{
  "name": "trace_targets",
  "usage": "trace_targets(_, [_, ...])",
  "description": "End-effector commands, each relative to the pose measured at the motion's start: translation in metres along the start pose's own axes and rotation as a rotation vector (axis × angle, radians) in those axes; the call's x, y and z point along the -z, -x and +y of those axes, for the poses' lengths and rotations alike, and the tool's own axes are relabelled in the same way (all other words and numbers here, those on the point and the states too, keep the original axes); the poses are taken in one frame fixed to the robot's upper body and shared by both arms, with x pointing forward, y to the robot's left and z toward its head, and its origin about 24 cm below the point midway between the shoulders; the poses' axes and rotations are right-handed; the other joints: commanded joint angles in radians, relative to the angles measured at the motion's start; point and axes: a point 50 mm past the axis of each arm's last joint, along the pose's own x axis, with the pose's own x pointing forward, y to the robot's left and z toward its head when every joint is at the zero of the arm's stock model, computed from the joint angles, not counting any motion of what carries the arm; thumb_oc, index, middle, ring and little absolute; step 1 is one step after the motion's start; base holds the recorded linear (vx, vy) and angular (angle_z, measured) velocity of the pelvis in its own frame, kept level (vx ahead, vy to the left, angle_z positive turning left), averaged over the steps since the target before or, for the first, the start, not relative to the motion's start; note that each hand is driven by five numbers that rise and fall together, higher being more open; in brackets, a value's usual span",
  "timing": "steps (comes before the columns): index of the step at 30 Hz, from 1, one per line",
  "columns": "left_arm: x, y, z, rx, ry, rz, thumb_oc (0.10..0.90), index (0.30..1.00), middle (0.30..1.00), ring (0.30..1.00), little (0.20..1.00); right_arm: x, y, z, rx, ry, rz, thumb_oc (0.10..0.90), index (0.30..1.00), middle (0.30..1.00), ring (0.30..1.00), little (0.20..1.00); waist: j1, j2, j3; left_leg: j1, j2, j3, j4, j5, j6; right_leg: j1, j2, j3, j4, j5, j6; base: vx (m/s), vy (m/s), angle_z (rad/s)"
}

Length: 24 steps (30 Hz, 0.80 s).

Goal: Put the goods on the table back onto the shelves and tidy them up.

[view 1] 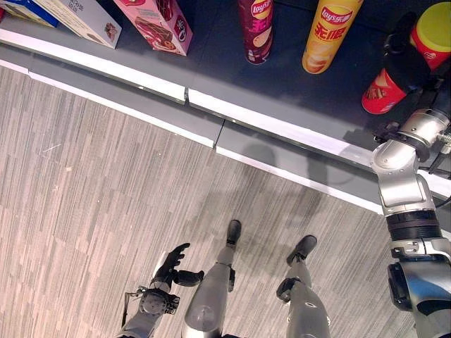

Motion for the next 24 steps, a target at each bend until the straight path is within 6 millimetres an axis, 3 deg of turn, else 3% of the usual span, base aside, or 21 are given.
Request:
trace_targets(1, [0.009,0.005,0.008,-0.017,-0.059,0.008,0.800,0.900,0.900,0.900,0.900,-0.036,-0.052,-0.039,0.222,-0.004,-0.200,0.400,0.300,0.300,0.300,0.300,0.003,0.020,-0.037,-0.032,0.023,0.014,0.015,-0.012,-0.038,0.053,-0.091,0.024,0.136,-0.134,0.134,0.00,0.000,0.00])
trace_targets(12, [0.007,0.005,0.009,-0.021,-0.062,-0.002,0.800,0.900,0.900,0.900,0.900,-0.031,-0.047,-0.037,0.211,0.008,-0.187,0.406,0.309,0.309,0.309,0.309,-0.006,0.015,-0.037,-0.034,0.021,0.015,0.025,-0.020,-0.034,0.052,-0.095,0.028,0.137,-0.132,0.134,0.00,0.000,0.00])
trace_targets(13, [0.007,0.005,0.010,-0.023,-0.062,-0.002,0.800,0.900,0.900,0.900,0.900,-0.030,-0.046,-0.037,0.206,0.006,-0.184,0.707,0.761,0.761,0.761,0.761,-0.007,0.014,-0.036,-0.034,0.021,0.016,0.025,-0.020,-0.034,0.051,-0.095,0.028,0.137,-0.131,0.135,0.00,0.000,0.00])
trace_targets(14, [0.007,0.005,0.011,-0.025,-0.062,-0.001,0.800,0.900,0.900,0.900,0.900,-0.030,-0.046,-0.036,0.199,0.003,-0.183,0.800,0.900,0.900,0.900,0.900,-0.007,0.013,-0.036,-0.034,0.019,0.017,0.025,-0.021,-0.034,0.052,-0.096,0.028,0.136,-0.130,0.135,0.00,0.000,0.00])
trace_targets(24, [0.011,0.006,0.009,-0.016,-0.070,0.024,0.800,0.900,0.900,0.900,0.900,-0.029,-0.036,-0.031,0.158,-0.042,-0.168,0.800,0.900,0.900,0.900,0.900,-0.013,0.007,-0.044,-0.026,0.019,0.018,0.032,-0.026,-0.035,0.065,-0.101,0.032,0.131,-0.123,0.139,0.00,0.001,0.00])
